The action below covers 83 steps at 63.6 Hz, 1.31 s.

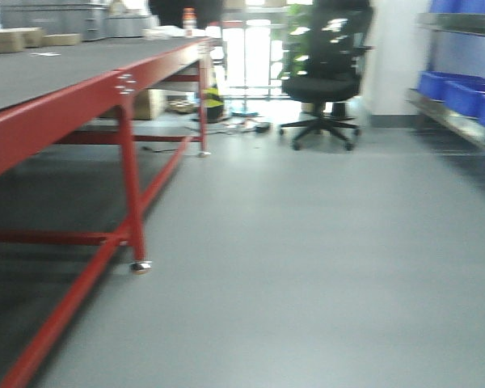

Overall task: Grab blue tray and place on right shelf
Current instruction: 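Carry the tray with both grippers while driving toward the steel shelves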

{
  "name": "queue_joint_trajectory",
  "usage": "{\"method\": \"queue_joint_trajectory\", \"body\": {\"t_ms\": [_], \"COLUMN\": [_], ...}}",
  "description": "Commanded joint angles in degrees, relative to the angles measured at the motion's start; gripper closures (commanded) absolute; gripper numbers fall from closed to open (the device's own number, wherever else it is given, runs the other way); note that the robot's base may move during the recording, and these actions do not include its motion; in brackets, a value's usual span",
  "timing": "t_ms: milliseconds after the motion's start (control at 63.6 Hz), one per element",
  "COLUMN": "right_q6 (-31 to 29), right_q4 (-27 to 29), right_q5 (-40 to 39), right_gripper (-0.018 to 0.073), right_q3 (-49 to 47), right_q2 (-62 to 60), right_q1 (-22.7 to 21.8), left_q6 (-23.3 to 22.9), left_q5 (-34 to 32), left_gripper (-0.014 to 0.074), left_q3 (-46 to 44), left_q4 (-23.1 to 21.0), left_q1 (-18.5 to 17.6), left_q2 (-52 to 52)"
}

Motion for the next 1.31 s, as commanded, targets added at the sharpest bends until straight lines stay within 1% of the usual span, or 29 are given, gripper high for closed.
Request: {"method": "queue_joint_trajectory", "body": {"t_ms": [0,1290], "right_q6": [-1.24,-1.24], "right_q4": [0.73,0.73], "right_q5": [-4.22,-4.22], "right_gripper": [0.0501,0.0501], "right_q3": [-1.77,-1.77], "right_q2": [-1.74,-1.74], "right_q1": [0.24,0.24], "left_q6": [-0.17,-0.17], "left_q5": [1.96,1.96], "left_gripper": [0.0645,0.0645], "left_q3": [-1.43,-1.43], "left_q4": [-2.56,-2.96], "left_q1": [-0.7,-0.7], "left_q2": [-1.94,-1.94]}}
